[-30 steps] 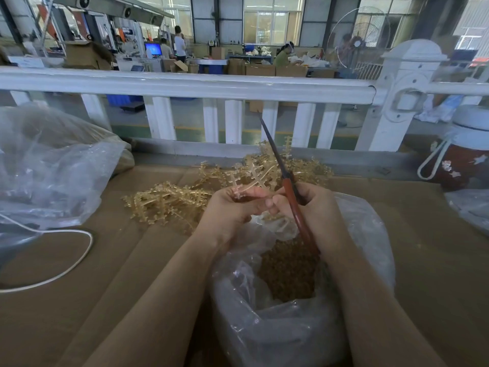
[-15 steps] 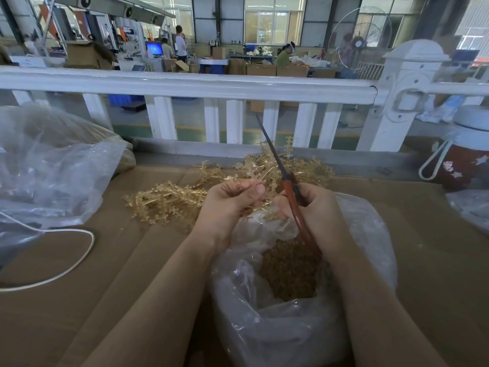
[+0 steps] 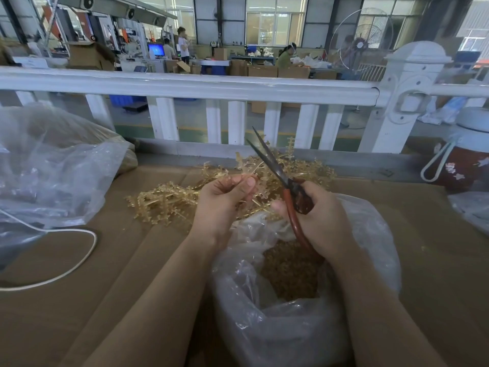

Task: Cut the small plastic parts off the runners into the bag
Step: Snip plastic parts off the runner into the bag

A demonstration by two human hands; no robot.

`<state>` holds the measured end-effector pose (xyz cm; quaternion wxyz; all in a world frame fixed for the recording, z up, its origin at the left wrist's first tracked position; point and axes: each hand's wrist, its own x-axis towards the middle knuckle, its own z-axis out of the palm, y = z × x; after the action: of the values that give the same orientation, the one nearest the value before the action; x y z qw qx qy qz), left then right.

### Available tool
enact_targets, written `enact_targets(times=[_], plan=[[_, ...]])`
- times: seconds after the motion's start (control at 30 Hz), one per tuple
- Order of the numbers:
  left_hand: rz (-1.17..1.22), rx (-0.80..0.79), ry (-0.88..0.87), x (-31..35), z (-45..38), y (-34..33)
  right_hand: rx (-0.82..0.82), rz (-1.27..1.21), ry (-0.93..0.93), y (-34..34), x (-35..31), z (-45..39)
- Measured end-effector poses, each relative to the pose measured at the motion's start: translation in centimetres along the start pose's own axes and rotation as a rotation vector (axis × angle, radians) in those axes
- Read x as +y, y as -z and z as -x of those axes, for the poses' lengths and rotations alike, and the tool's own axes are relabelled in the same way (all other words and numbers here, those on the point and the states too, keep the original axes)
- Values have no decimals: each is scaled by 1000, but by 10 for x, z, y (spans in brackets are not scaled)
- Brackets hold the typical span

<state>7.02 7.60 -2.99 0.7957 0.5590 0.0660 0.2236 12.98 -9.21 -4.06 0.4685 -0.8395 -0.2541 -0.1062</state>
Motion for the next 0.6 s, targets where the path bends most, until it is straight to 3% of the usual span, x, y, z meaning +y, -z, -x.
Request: enact_targets(times=[0.2,0.6], plan=[[-23,-13,-41,1,-1,3,-56,236,77,0,5,0],[-24,3,-92,6,1,2,-25,321,107,-1,4,0]])
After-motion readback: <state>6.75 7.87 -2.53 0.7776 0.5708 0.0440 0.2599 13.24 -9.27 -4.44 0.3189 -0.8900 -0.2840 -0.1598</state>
